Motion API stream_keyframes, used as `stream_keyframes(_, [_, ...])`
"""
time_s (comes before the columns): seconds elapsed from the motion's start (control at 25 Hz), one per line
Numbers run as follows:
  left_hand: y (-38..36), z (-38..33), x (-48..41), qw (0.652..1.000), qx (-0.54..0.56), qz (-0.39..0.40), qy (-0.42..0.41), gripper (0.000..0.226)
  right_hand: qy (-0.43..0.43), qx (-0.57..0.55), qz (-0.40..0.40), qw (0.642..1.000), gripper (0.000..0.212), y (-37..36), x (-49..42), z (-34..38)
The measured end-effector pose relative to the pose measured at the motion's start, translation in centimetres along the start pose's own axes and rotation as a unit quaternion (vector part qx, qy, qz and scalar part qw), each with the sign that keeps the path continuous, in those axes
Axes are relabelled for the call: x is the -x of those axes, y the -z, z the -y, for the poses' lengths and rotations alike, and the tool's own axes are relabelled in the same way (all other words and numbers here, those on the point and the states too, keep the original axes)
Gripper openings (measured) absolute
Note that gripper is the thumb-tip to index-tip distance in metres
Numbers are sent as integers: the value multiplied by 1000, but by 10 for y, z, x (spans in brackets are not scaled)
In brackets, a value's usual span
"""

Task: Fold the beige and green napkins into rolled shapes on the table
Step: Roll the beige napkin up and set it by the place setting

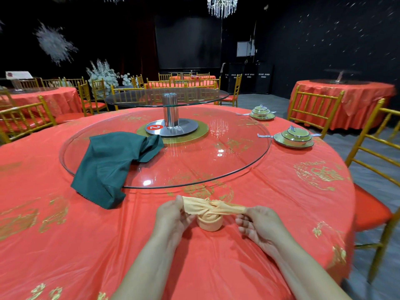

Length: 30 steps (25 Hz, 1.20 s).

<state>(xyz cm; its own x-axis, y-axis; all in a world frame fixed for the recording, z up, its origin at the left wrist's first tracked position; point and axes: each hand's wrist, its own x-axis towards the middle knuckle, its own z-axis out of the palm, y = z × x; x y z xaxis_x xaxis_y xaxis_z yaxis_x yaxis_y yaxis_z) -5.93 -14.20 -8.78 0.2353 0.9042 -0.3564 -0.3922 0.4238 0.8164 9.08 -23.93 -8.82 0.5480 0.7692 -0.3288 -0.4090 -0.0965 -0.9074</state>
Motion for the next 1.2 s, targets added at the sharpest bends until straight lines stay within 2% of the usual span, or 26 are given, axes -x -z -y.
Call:
stream_keyframes(0.2, [-9, 10, -4, 992, -105, -18, -64, 27, 46, 119, -5, 992, 19, -7, -12, 2])
stream_keyframes(0.28, [-8, 12, -7, 987, -129, -12, -91, 28, 99, 179, -24, 979, 20, -13, -16, 11])
stream_keyframes(0.32, [-8, 14, -8, 983, -148, -11, -110, 28, 145, 243, -41, 958, 17, -16, -17, 18])
stream_keyframes(0.36, [-8, 16, -9, 977, -169, -12, -132, 28, 196, 333, -57, 921, 13, -21, -16, 27])
stream_keyframes(0.4, [-8, 17, -9, 970, -190, -16, -152, 28, 238, 432, -67, 867, 11, -26, -15, 33])
stream_keyframes(0.48, [-8, 19, -11, 960, -217, -23, -175, 27, 282, 587, -56, 757, 23, -40, -12, 41])
stream_keyframes(0.52, [-7, 19, -13, 958, -224, -24, -179, 27, 276, 632, -40, 724, 31, -47, -13, 43])
stream_keyframes(0.56, [-7, 20, -14, 956, -229, -23, -181, 27, 260, 657, -22, 707, 37, -52, -13, 42])
stream_keyframes(0.64, [-5, 20, -15, 955, -235, -25, -179, 27, 238, 665, 3, 708, 44, -56, -18, 36])
stream_keyframes(0.76, [-4, 21, -17, 949, -255, -23, -184, 27, 258, 610, -5, 749, 44, -48, -24, 20])
stream_keyframes(0.84, [-4, 20, -15, 931, -295, -25, -212, 27, 272, 569, -18, 776, 44, -41, -23, 12])
stream_keyframes(0.88, [-3, 18, -13, 912, -333, -31, -238, 26, 271, 552, -24, 788, 45, -38, -23, 9])
stream_keyframes(1.0, [0, 15, -7, 813, -481, -58, -323, 21, 248, 529, -38, 811, 50, -29, -23, 8])
stream_keyframes(1.04, [2, 13, -6, 800, -492, -64, -337, 20, 241, 535, -39, 809, 50, -27, -23, 7])
stream_keyframes(1.2, [8, 6, -15, 821, -460, -87, -326, 28, 225, 556, -37, 799, 51, -26, -18, 15])
